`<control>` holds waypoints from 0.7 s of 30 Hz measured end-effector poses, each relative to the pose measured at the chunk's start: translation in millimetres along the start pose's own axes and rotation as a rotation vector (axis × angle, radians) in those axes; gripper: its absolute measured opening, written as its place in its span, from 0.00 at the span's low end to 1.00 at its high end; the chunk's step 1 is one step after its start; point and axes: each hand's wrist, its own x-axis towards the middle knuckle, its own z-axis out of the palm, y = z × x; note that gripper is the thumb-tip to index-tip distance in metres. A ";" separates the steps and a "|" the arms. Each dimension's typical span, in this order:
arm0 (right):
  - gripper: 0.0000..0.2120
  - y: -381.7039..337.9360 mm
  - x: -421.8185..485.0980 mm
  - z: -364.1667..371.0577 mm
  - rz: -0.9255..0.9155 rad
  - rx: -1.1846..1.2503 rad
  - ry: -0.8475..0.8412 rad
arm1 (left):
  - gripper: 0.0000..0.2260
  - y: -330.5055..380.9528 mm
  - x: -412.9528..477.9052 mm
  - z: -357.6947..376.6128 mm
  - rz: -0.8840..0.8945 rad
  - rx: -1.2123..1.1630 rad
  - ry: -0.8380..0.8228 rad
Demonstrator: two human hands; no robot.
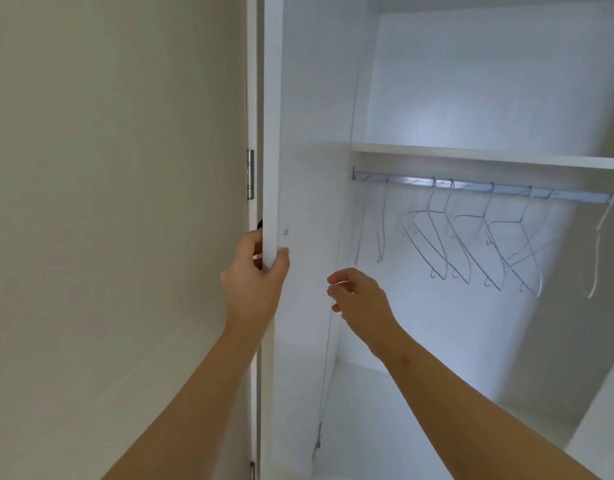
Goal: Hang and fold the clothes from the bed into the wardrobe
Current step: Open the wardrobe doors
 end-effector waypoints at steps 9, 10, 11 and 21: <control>0.07 0.0 -77.8 -18.1 0.036 0.002 -0.006 | 0.10 4.9 -88.0 -27.2 -0.124 0.034 0.086; 0.07 3.9 -91.7 -21.9 0.054 -0.001 -0.006 | 0.09 5.8 -102.8 -27.5 -0.137 0.054 0.038; 0.06 8.7 -106.1 -25.5 0.071 -0.006 -0.007 | 0.09 6.2 -118.0 -27.4 -0.154 0.070 -0.028; 0.06 98.2 -298.4 -82.9 0.482 -0.011 0.156 | 0.05 10.2 -306.0 -7.5 -0.697 0.165 -0.754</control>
